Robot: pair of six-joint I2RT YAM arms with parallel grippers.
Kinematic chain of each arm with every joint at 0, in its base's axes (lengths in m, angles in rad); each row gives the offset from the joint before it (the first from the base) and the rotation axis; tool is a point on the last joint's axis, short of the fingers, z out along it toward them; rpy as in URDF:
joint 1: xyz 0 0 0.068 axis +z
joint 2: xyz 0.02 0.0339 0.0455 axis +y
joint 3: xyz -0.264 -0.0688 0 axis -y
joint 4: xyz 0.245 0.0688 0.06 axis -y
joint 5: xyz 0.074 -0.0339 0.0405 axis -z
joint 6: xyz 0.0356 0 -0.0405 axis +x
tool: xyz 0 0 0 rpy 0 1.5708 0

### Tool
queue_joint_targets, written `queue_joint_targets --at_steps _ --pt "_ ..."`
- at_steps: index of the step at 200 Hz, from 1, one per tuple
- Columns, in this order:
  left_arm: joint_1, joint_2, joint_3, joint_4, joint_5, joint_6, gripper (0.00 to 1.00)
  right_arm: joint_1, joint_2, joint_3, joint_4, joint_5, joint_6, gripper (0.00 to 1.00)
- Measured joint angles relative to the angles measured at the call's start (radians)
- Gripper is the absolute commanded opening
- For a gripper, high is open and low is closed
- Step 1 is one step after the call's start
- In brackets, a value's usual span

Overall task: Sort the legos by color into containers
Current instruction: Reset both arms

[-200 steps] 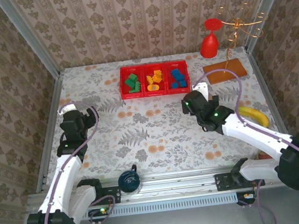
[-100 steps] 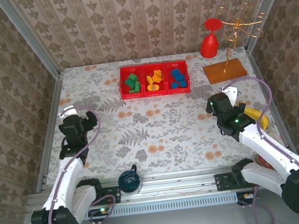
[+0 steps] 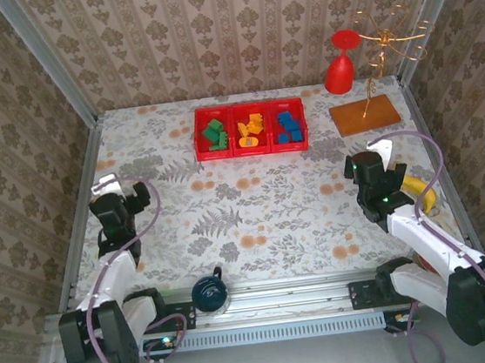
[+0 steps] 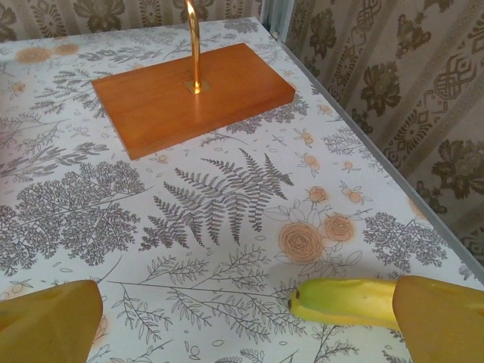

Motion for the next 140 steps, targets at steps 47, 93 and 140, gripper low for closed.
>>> queue_joint_targets --at_steps 47,93,140 --pt "0.037 0.154 -0.035 0.224 0.132 0.035 1.0 -0.062 0.035 -0.018 0.115 -0.072 -0.067 1.0" --pt "0.035 0.2 -0.037 0.336 0.235 0.08 1.0 -0.109 0.071 -0.018 0.172 -0.15 -0.09 1.0" --pt "-0.005 0.194 -0.037 0.344 0.261 0.131 1.0 -0.138 0.109 -0.018 0.216 -0.196 -0.089 1.0"
